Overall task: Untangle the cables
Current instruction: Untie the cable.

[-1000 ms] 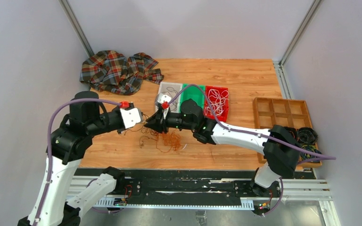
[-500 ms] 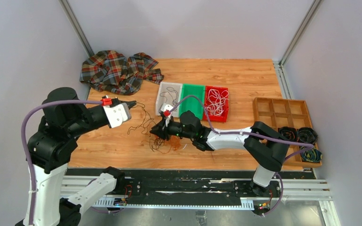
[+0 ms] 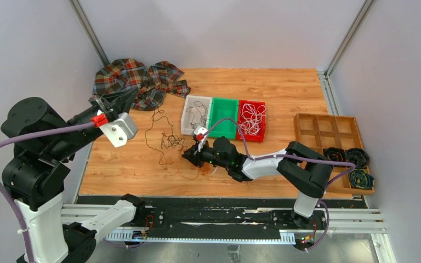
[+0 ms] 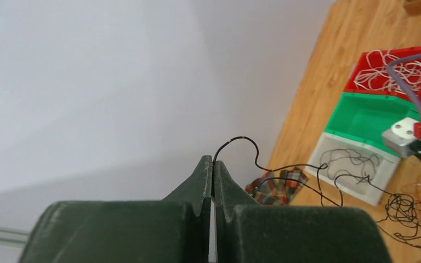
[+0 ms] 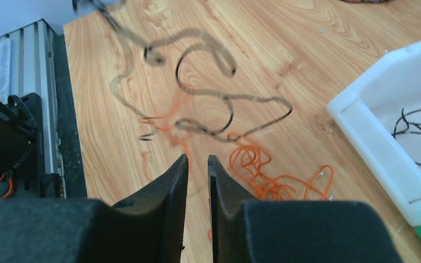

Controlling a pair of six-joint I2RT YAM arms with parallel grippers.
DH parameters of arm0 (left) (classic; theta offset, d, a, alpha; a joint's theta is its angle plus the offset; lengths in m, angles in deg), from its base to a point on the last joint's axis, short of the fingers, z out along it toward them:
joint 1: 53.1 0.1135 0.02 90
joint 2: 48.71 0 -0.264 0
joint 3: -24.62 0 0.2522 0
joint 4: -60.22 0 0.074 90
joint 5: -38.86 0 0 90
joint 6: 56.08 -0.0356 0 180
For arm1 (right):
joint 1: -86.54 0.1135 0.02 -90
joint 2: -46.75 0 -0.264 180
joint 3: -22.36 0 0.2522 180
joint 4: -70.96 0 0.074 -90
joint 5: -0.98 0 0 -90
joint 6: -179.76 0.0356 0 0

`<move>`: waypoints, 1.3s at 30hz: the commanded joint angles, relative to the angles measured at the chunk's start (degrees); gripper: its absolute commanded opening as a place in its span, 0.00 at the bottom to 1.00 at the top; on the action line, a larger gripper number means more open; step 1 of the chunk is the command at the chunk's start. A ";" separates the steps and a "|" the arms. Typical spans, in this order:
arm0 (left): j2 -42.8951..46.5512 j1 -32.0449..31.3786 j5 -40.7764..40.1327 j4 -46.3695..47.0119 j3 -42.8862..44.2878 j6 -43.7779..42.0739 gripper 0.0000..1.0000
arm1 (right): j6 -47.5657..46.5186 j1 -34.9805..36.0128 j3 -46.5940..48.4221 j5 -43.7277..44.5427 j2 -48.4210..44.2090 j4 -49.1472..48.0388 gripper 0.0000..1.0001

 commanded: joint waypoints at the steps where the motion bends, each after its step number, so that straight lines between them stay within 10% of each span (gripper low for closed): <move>1: -0.64 -0.01 -2.95 4.59 2.87 -1.95 0.01 | 0.64 -0.25 -3.04 3.49 -1.83 -4.10 0.24; 9: 1.74 0.00 -3.02 4.57 -1.34 -4.08 0.00 | -6.35 2.84 -3.75 6.88 -18.58 2.56 0.64; 17: 1.91 0.01 -1.72 4.49 -1.56 -3.35 0.00 | -8.55 4.65 6.16 5.13 -19.98 7.00 0.69; 24: 2.06 0.00 -0.97 4.49 -1.64 -3.42 0.00 | -10.71 4.69 15.95 7.58 -11.95 9.57 0.69; 31: 1.78 0.02 -0.48 4.52 0.21 -3.37 0.00 | -12.18 4.29 16.55 14.34 -4.91 5.29 0.40; 39: 0.32 -0.01 -1.36 7.18 4.15 -2.73 0.01 | -7.78 3.19 8.77 16.98 1.57 -4.25 0.32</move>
